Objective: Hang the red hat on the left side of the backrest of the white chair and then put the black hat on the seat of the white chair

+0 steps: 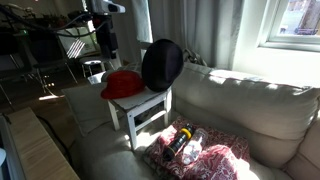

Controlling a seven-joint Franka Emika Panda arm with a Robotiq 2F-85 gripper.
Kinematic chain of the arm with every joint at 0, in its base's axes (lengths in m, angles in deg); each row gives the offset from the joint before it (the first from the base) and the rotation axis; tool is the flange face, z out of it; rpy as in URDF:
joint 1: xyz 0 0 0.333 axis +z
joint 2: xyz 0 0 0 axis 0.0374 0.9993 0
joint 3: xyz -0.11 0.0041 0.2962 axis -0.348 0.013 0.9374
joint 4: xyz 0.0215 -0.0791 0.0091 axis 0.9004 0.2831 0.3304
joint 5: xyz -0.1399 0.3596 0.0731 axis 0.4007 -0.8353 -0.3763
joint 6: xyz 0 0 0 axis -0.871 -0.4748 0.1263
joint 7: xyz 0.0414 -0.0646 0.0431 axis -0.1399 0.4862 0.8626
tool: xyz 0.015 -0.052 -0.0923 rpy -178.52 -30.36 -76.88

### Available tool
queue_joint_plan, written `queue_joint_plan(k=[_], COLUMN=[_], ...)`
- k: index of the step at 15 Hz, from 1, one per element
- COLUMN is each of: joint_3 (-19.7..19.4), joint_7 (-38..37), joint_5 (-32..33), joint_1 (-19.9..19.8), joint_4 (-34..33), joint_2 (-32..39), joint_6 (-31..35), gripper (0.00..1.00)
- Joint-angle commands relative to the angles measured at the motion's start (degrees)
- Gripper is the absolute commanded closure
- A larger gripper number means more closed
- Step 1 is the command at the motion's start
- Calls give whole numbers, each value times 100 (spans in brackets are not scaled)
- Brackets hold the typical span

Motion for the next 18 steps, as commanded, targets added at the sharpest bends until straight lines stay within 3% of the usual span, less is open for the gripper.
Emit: queue_joint_plan(k=[1, 5, 9, 17, 18], joint_3=[-63, 24, 191, 366, 323], joint_7=[276, 765, 1328, 1112, 1033], joint_5=[-310, -1809, -2713, -2611, -2493], joint_1=[86, 142, 53, -28, -7], joint_4=[-19, -131, -242, -444, -433], joint_2=[88, 717, 1287, 2133, 2199], joint_6=[27, 508, 1242, 2560, 2689], gripper=[0, 0, 0, 0, 8])
